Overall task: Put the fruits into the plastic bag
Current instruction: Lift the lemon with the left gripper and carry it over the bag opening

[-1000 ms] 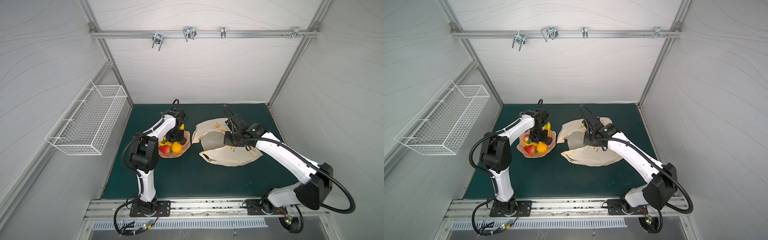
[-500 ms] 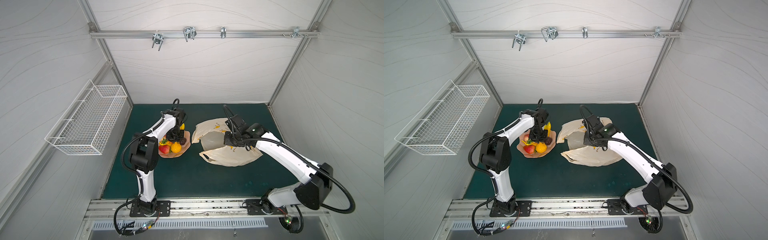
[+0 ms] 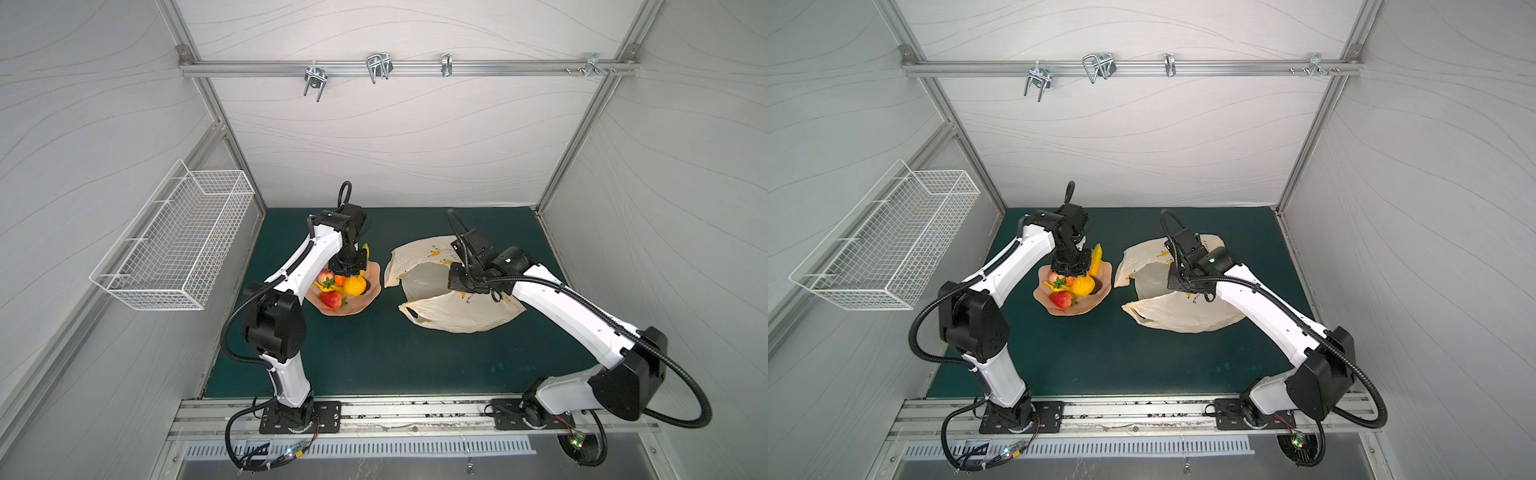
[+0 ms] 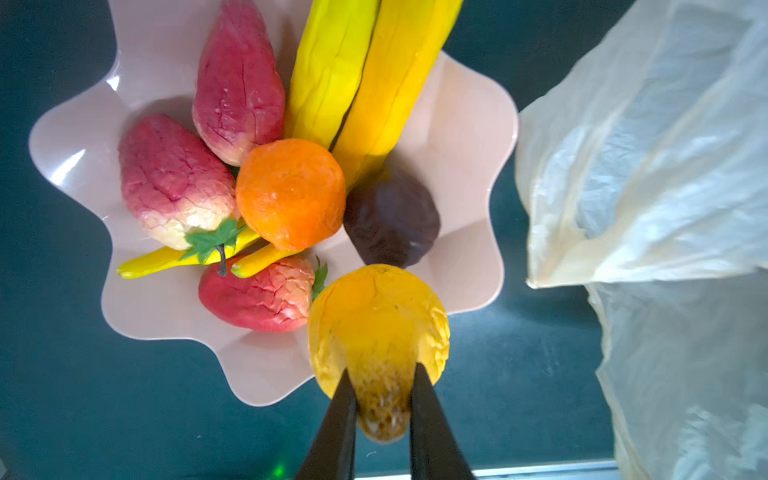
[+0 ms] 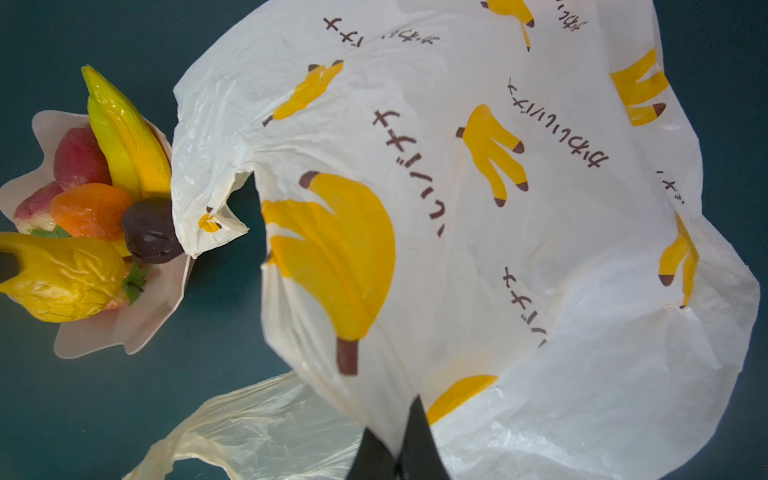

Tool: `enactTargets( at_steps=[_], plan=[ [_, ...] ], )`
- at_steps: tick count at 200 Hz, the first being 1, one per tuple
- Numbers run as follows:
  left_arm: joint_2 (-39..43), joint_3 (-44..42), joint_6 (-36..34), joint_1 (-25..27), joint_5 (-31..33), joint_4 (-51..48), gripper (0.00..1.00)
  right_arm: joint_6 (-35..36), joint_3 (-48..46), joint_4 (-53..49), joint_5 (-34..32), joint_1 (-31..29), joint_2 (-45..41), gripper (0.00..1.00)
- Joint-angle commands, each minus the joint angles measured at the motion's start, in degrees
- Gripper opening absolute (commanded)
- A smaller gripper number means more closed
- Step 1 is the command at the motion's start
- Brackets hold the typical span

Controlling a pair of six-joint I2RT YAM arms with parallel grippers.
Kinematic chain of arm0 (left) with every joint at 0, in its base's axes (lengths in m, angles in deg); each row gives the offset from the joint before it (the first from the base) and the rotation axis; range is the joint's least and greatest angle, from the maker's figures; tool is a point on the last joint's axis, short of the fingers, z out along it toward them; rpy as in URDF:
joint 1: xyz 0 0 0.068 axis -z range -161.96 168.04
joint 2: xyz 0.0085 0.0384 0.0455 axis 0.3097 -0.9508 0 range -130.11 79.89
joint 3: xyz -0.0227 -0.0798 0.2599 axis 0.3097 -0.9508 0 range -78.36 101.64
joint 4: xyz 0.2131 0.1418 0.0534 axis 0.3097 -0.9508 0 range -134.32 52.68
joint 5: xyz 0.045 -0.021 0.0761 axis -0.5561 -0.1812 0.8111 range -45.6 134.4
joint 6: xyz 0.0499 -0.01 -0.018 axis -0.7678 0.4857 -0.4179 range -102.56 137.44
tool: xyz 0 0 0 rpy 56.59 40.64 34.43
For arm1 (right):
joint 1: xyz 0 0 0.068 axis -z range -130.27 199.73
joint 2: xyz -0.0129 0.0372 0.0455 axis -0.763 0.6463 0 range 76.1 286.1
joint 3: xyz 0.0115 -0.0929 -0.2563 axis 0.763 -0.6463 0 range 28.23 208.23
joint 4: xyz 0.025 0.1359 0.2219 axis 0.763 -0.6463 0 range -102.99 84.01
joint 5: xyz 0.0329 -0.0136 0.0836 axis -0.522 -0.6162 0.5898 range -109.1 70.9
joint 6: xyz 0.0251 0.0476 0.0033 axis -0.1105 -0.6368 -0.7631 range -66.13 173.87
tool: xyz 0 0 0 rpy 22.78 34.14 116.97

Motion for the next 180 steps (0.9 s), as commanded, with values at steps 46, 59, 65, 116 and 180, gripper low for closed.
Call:
enactTargets(
  at_steps=[46, 59, 65, 116, 180],
  plan=[
    [8.40, 0.37, 5.53, 0.19, -10.58, 3.95, 0.00, -1.35, -0.34, -0.49, -0.90, 0.05, -1.76, 0.00],
    [9.83, -0.66, 6.94, 0.18, -11.98, 5.69, 0.00, -1.45, -0.37, -0.49, -0.91, 0.09, -1.91, 0.00],
    [10.56, -1.44, 7.76, 0.20, -12.49, 6.78, 0.00, -1.55, -0.50, -0.44, -0.83, 0.11, -1.93, 0.00],
    [16.81, -11.43, 17.79, 0.44, -19.27, 20.09, 0.00, -1.87, -0.62, -0.27, -0.22, 0.08, -1.68, 0.00],
    [20.38, -24.20, 34.14, 1.82, -23.47, 37.51, 0.00, -2.58, -1.09, 0.02, 0.75, 0.03, -1.74, 0.00]
  ],
)
